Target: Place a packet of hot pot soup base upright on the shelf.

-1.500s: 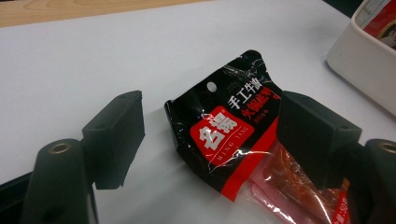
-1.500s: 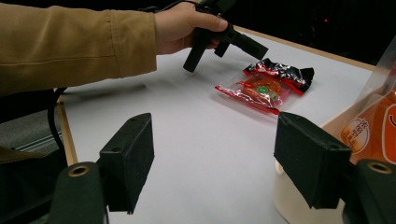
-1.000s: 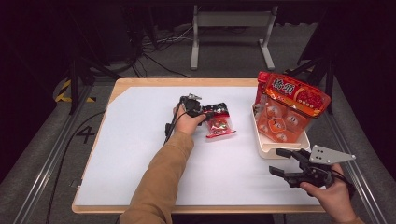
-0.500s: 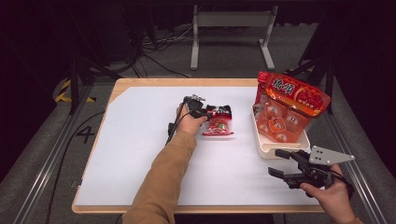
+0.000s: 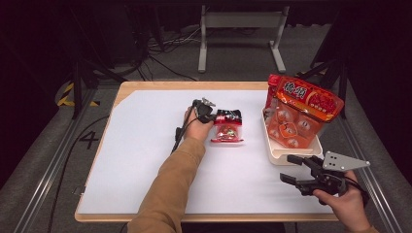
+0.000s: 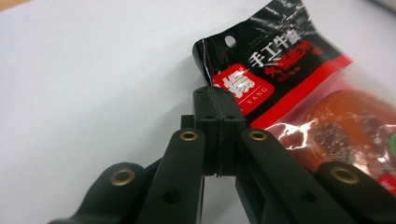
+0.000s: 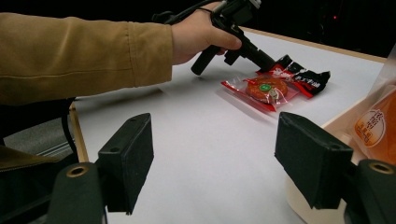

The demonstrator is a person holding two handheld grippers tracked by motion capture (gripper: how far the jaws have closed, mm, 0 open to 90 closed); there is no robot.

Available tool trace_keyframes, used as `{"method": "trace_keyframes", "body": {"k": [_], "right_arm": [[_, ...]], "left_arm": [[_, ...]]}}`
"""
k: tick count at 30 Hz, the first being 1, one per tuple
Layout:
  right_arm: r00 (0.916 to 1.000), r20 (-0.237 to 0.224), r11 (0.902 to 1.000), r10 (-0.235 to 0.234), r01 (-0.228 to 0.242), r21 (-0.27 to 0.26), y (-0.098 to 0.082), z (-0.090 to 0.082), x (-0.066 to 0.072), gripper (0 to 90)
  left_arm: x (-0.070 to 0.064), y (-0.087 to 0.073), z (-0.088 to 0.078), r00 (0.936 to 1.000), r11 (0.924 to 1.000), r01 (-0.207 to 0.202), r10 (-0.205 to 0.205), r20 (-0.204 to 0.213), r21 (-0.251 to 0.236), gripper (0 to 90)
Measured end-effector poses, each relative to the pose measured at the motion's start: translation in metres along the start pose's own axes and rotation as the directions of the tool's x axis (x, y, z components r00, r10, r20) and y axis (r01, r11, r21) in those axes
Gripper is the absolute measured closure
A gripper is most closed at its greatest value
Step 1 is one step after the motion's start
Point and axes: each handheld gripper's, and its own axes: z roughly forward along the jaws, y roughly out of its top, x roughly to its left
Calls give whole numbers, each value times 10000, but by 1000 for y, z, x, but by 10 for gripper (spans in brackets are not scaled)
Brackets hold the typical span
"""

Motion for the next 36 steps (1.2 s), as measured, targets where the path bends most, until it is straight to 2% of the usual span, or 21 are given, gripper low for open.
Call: {"method": "trace_keyframes", "body": {"k": [3, 5, 8, 11, 16, 20, 22, 27, 28, 30, 31, 35, 36], "right_arm": [[10000, -6, 10000, 26, -26, 5, 0, 1, 0, 287], [10000, -5, 10000, 13, -13, 12, 0, 1, 0, 288], [10000, 16, 10000, 14, -14, 20, 1, 2, 0, 290], [10000, 17, 10000, -5, 5, 39, 2, 2, 1, 292], [10000, -14, 10000, -39, 39, 53, 4, 4, 3, 294], [10000, -56, 10000, -35, 36, 79, 5, 5, 5, 295], [10000, -73, 10000, -38, 39, 75, 5, 6, 5, 297], [9999, -122, 9999, -96, 97, 98, 6, 8, 8, 299], [9999, -120, 9999, -103, 104, 101, 7, 8, 8, 298], [9999, -126, 9999, -107, 108, 72, 8, 9, 9, 301], [9999, -122, 9999, -122, 123, 89, 8, 9, 9, 301], [9998, -120, 9999, -141, 142, 66, 10, 11, 9, 302], [9998, -120, 9999, -141, 142, 66, 10, 11, 9, 302]], "left_arm": [[0, 3, -9, 9999, 9998, -5, 8, 160, -184, 900], [-2, 5, -18, 9995, 9987, 47, -32, 300, -509, 900], [-7, 8, -32, 9988, 9947, -96, 146, 474, -1026, 900], [-11, 9, -41, 9978, 9913, -30, 118, 658, -1317, 900], [-17, 11, -58, 9927, 9829, 89, 134, 1197, -1838, 900], [-27, 14, -72, 9874, 9760, -178, 512, 1494, -2171, 900], [-32, 15, -78, 9843, 9751, -267, 641, 1644, -2202, 900], [-49, 17, -93, 9741, 9662, -775, 1260, 1880, -2458, 900], [-52, 18, -95, 9714, 9629, -961, 1460, 1874, -2520, 900], [-56, 18, -98, 9699, 9611, -988, 1510, 1910, -2578, 900], [-62, 19, -104, 9670, 9553, -1217, 1753, 1847, -2694, 900], [-69, 20, -114, 9619, 9472, -1342, 1952, 1913, -2913, 900], [-69, 20, -114, 9619, 9472, -1342, 1952, 1913, -2913, 900]]}}
